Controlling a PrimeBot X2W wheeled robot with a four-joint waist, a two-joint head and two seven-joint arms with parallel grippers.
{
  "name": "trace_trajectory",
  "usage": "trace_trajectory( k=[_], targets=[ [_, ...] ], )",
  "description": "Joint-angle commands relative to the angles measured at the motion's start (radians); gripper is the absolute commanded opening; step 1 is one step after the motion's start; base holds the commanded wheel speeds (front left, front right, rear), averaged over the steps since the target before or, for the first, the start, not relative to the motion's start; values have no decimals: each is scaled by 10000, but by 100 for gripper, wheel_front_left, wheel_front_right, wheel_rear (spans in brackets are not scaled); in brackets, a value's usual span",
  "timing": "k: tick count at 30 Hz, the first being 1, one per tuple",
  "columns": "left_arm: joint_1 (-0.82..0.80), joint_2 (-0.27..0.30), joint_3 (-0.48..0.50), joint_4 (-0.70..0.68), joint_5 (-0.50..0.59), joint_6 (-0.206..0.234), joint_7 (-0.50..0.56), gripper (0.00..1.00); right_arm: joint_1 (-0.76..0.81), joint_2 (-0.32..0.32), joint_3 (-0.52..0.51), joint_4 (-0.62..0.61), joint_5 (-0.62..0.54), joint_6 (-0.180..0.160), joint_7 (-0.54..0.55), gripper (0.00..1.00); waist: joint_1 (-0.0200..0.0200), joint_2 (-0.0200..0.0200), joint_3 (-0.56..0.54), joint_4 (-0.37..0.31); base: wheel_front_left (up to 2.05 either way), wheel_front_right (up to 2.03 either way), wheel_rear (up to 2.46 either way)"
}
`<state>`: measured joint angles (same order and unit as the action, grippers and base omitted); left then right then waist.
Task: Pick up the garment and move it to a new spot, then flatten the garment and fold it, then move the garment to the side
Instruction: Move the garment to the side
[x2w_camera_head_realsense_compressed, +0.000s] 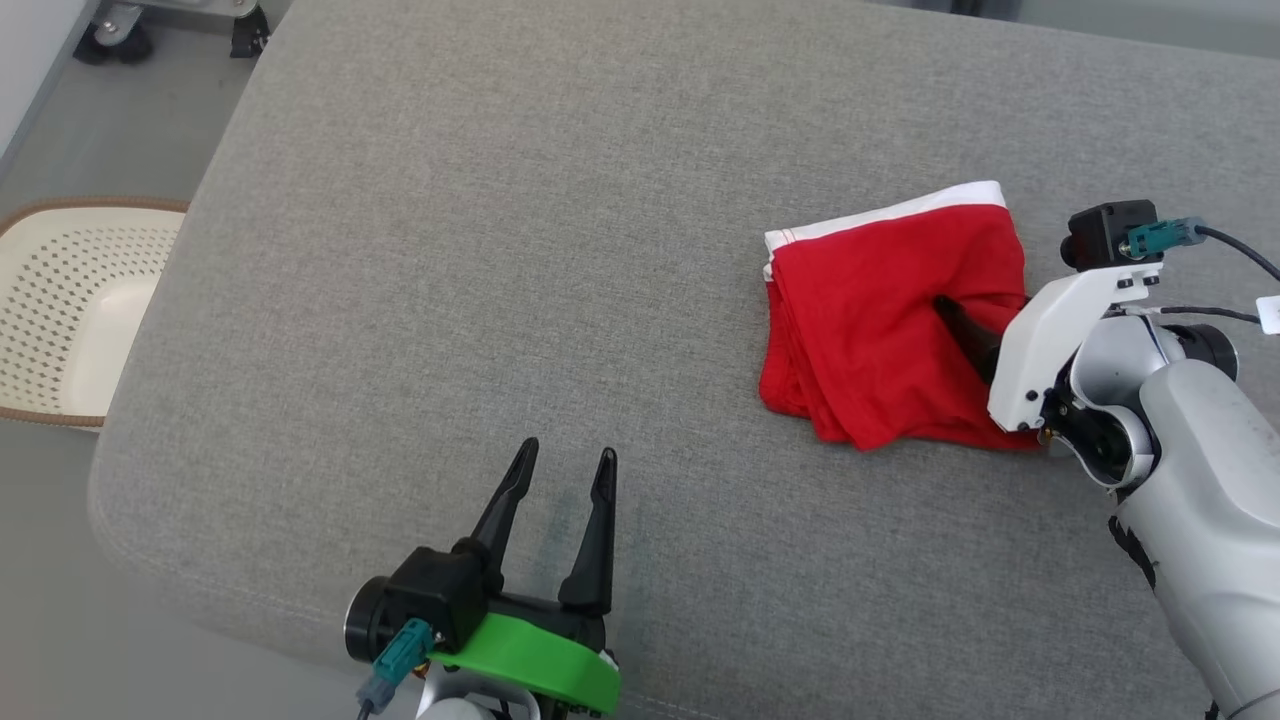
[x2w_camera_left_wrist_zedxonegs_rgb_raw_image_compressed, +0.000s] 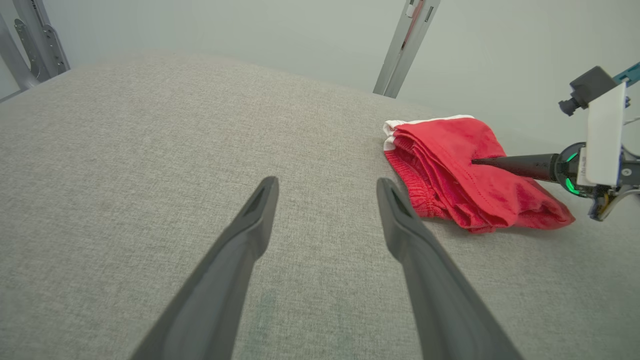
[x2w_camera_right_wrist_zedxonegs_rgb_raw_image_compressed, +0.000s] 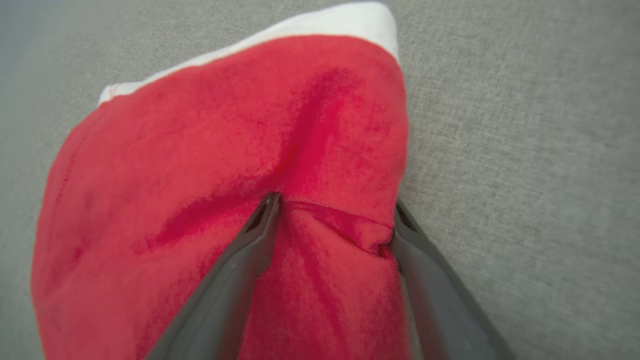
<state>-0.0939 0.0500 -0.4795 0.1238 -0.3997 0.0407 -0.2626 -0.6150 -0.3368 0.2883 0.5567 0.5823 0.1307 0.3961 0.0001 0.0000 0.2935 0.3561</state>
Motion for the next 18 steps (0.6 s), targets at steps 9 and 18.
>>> trace_trajectory(
  k=[9,18],
  targets=[
    [17,18,471,92,223,82,-28,100,12,161,49,-255,984,-2,-822,0,-1,0,-49,-741,0,0,0],
    [88,21,1019,340,807,-268,-28,100,308,-1105,-488,-930,1397,-4,-1209,0,-1,0,-459,-3289,0,0,0]
  ],
)
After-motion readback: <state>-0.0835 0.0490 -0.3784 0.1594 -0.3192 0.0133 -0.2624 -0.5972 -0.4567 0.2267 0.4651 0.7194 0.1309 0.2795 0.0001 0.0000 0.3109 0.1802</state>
